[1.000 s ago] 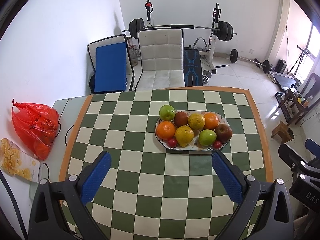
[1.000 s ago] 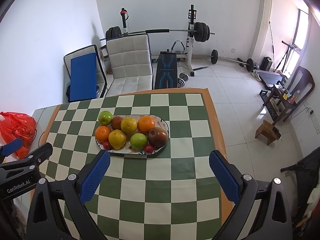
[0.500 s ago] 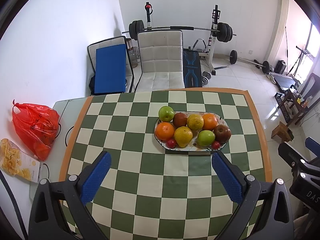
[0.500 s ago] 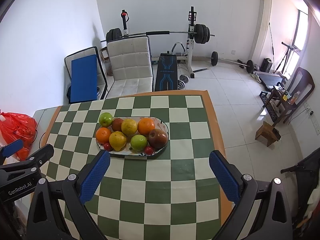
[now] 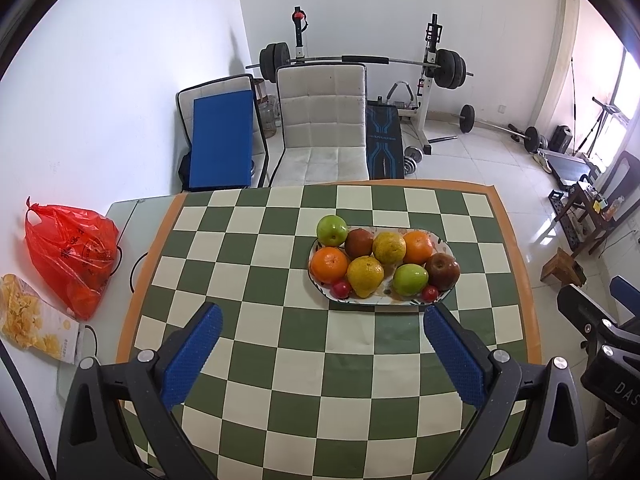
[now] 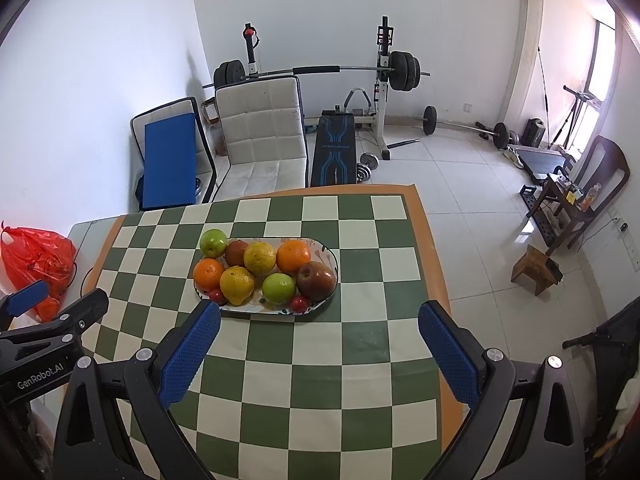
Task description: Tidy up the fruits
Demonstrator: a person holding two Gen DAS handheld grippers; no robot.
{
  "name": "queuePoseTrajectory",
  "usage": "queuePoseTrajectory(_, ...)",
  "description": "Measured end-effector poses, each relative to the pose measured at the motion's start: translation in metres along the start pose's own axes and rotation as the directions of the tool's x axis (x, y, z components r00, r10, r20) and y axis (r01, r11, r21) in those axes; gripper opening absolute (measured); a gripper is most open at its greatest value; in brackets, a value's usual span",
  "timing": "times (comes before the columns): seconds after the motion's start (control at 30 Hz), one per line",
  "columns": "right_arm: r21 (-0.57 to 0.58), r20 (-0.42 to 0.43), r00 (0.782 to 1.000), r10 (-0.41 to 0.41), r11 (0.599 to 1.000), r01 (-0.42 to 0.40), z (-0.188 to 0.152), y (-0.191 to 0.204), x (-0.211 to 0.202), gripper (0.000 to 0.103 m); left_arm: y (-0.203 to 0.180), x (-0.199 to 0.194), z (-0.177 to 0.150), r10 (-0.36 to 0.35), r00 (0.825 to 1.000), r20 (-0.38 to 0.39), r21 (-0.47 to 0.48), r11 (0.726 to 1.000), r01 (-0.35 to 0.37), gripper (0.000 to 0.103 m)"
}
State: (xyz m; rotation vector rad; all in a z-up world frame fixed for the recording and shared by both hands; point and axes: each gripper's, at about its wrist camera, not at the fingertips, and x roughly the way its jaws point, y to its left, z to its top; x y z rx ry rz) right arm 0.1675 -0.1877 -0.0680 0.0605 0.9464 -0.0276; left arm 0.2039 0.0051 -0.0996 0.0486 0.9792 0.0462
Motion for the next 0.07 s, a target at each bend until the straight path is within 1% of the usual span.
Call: queuePoseTrajectory(0.07, -0.001, 0.001, 1.0, 0.0, 1.0, 0.0, 0.0002, 0.0001, -0.0001, 0.101, -0.0021, -0.0017, 0.0033, -0.004, 1.0, 0.007, -0.004, 1.0, 0.004, 0.103)
